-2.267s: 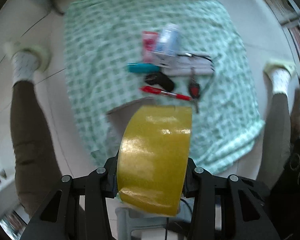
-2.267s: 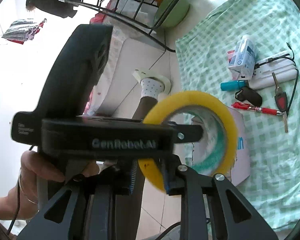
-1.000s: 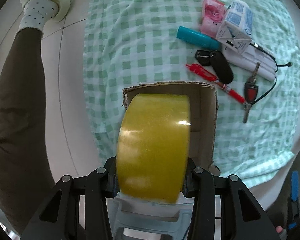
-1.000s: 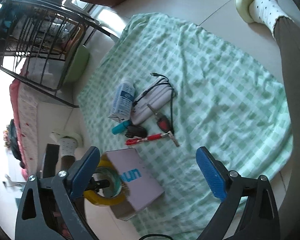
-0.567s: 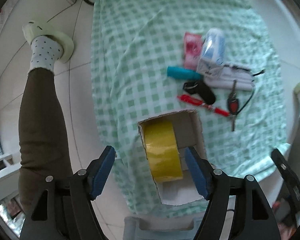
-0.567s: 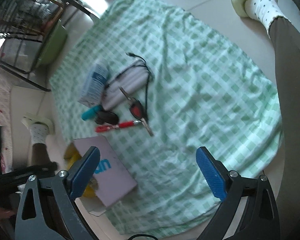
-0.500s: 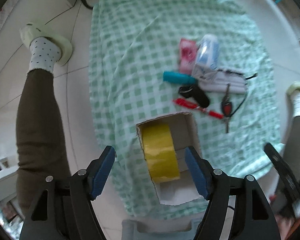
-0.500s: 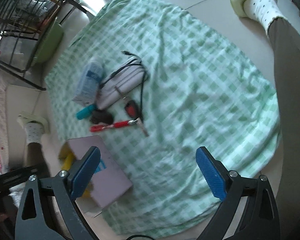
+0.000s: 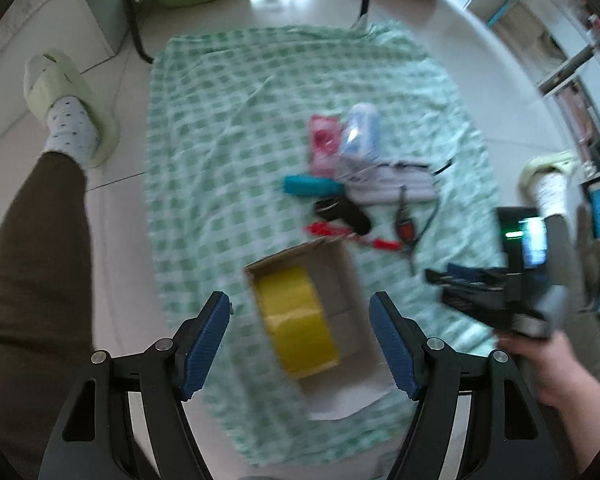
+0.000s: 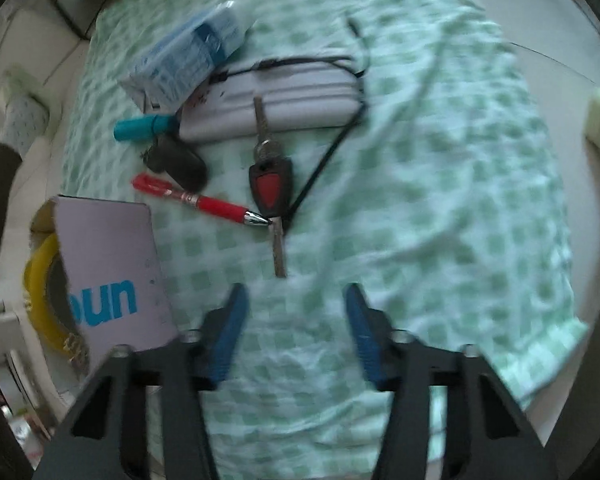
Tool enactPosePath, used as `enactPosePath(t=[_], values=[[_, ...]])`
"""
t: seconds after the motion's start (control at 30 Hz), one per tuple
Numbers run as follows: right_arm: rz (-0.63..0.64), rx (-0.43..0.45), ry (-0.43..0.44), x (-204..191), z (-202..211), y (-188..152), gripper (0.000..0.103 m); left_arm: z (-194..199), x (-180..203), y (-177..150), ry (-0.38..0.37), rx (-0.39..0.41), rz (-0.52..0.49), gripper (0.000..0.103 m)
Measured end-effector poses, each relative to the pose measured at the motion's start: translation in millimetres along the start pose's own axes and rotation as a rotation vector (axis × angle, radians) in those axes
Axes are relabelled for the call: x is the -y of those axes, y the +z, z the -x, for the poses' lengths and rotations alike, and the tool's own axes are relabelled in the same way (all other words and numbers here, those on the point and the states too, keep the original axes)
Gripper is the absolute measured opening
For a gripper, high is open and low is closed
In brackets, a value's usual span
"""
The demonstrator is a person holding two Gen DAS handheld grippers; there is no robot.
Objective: Organize rigid objects
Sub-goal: 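Move the right gripper to the car key with red fob, then grasp the car key by its fob with the right gripper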
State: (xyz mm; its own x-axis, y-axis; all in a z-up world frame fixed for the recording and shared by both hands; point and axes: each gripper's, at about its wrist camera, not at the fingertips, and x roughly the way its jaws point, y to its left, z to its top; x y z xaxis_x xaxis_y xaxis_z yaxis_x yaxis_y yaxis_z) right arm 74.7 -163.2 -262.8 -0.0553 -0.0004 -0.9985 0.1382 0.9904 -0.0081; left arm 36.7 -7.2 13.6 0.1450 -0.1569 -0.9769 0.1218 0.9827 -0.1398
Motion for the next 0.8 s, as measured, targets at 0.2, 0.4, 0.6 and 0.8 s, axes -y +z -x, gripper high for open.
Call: enactPosePath(t=[0.2, 0.4, 0.6, 0.8], values=[[-0.007, -0.046, 0.035, 0, -24, 17, 0.041, 7, 1, -2, 0.016, 0.029, -0.039, 0.071], [0.047, -0.016, -0.018, -12, -28, 25, 0.034, 2, 11, -4, 0.032, 0.009, -0.073, 0.071], [0.060, -0.078, -0.006, -14, -26, 16, 0.010, -3, 13, -2, 0.062, 0.015, -0.063, 0.071], [-0.010, -0.180, 0.106, -8, -13, -29, 0.009, -11, 6, -13, 0.042, 0.009, -0.026, 0.071]])
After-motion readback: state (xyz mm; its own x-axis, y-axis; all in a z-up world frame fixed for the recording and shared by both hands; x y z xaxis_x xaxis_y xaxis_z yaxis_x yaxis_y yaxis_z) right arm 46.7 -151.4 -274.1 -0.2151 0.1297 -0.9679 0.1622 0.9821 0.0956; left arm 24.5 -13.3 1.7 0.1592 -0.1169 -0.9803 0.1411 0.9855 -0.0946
